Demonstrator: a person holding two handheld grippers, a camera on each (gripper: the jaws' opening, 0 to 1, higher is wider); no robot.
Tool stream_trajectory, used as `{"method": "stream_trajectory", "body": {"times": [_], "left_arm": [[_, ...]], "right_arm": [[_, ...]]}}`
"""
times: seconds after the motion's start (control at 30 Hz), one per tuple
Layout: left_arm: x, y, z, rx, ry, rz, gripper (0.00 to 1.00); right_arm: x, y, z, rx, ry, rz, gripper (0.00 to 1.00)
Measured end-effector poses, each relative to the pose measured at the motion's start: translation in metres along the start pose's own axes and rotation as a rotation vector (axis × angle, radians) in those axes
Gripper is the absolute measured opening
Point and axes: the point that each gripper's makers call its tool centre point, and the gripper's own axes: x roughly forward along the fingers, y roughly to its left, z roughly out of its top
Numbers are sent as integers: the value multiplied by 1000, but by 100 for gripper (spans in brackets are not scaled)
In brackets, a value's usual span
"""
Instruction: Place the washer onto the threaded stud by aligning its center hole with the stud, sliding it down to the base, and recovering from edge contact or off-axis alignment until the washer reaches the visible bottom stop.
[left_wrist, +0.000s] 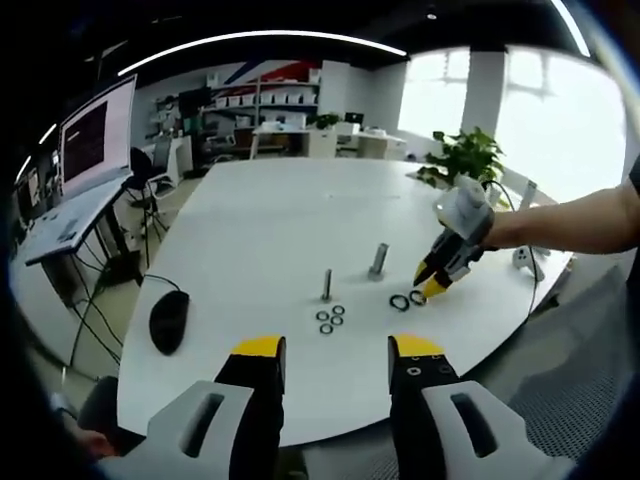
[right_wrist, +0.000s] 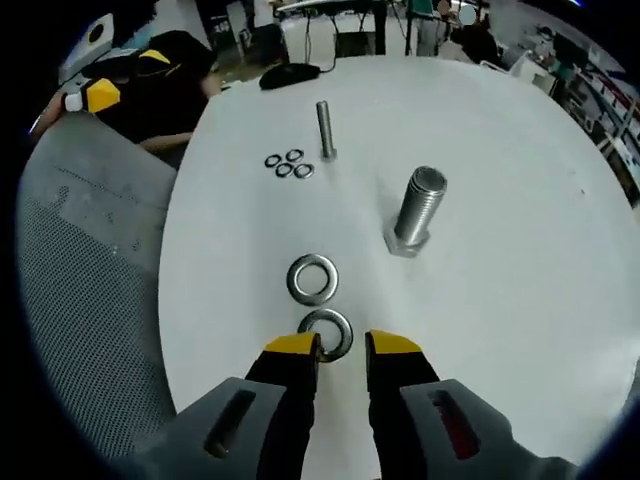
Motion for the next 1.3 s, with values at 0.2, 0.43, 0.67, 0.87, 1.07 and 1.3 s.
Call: {"method": "stream_trajectory", "body": {"times": [0.2, 0.43, 0.67, 0.87, 1.07, 1.3], "left_arm": [[0, 0, -2, 1, 10, 0, 39], [0, -1, -2, -1, 13, -3, 39], [0, -1, -2, 1, 14, -5, 39], [0, -1, -2, 1, 11, -6, 39], [0, -1, -1, 3, 11, -8, 39], [0, -1, -1, 5, 11, -9, 38]], "right_arm": [[1, -3, 2, -32, 2, -19, 19], [3, -3, 5, -98, 18, -36, 18], [5, 1, 7, -146, 17, -35, 8], [4, -1, 6, -139, 13, -55, 7], [0, 0, 5, -95, -18, -58, 6], [-8, -3, 7, -40, -56, -61, 6]]}}
